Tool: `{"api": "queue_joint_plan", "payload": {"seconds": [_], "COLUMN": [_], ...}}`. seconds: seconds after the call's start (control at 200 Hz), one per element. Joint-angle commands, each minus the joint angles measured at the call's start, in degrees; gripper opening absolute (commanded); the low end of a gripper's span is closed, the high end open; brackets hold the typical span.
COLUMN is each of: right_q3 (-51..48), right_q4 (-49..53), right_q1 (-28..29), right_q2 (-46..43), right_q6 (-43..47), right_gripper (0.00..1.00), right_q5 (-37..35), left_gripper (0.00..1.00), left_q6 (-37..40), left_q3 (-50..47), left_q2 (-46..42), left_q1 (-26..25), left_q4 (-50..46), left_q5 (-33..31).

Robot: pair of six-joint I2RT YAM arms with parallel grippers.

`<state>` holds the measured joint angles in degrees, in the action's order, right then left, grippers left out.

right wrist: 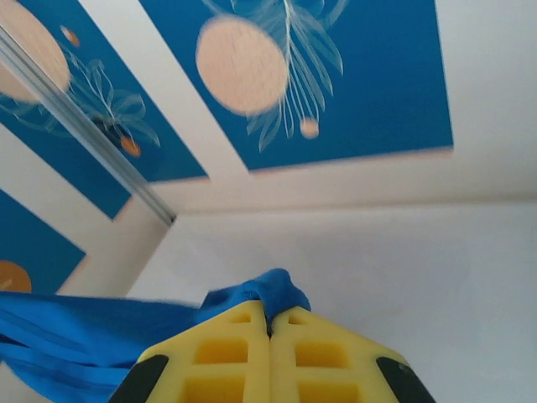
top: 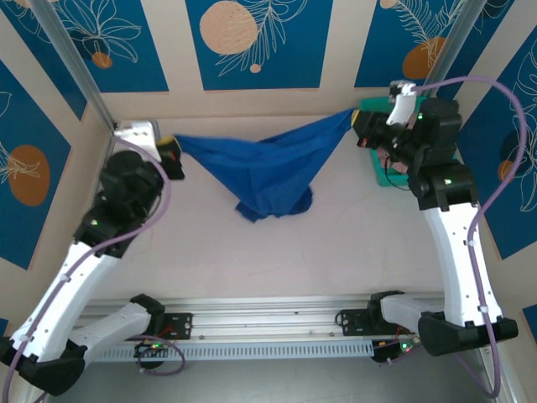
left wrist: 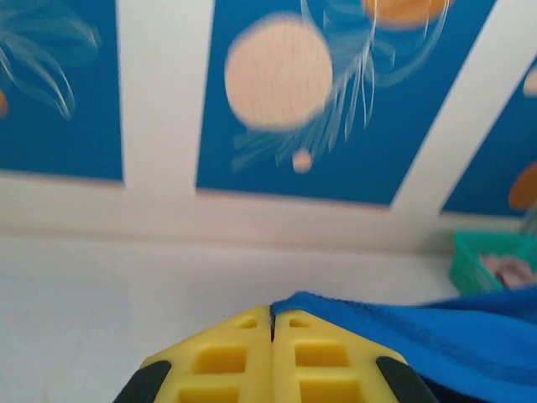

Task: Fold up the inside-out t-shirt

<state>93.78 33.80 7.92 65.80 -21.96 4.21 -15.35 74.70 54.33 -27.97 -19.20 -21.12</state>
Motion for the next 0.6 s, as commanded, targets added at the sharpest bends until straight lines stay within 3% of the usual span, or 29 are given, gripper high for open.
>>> {"api": "queue_joint_plan", "payload": {"seconds": [0.0,0.18,0.36,0.5,0.595], "right_q3": [9.58,18.07,14.65,5.42,7.31], "right_q4": [2.32,7.91,10.31,3.42,-3.22], "right_q1": [0.28,0.30,0.31,-0.09,-0.99], "right_q2": [-2.51,-3.37,-3.27,-0.50,6.42], "right_q6": [2.87,4.75,5.66,6.04,5.55], "right_gripper": [0.00,0.00,0.00,0.00,0.00], "right_q5": [-5.50,-6.93,-8.37,-11.41,-10.55], "left_gripper": [0.00,0.00,0.00,0.00,0.00], "left_q6": [6.87,10.87,11.55,8.08,5.83], "left_q3": [12.56,28.69,27.43,22.53,28.09], "left_q2": [1.13,7.14,10.84,15.64,22.74], "left_q1": [0.45,0.45,1.68,6.88,11.68], "left_q4": [-6.96,-17.00,-19.12,-16.43,-15.41], "left_q5": [-6.49,-9.51,-12.78,-8.12,-2.69]}}
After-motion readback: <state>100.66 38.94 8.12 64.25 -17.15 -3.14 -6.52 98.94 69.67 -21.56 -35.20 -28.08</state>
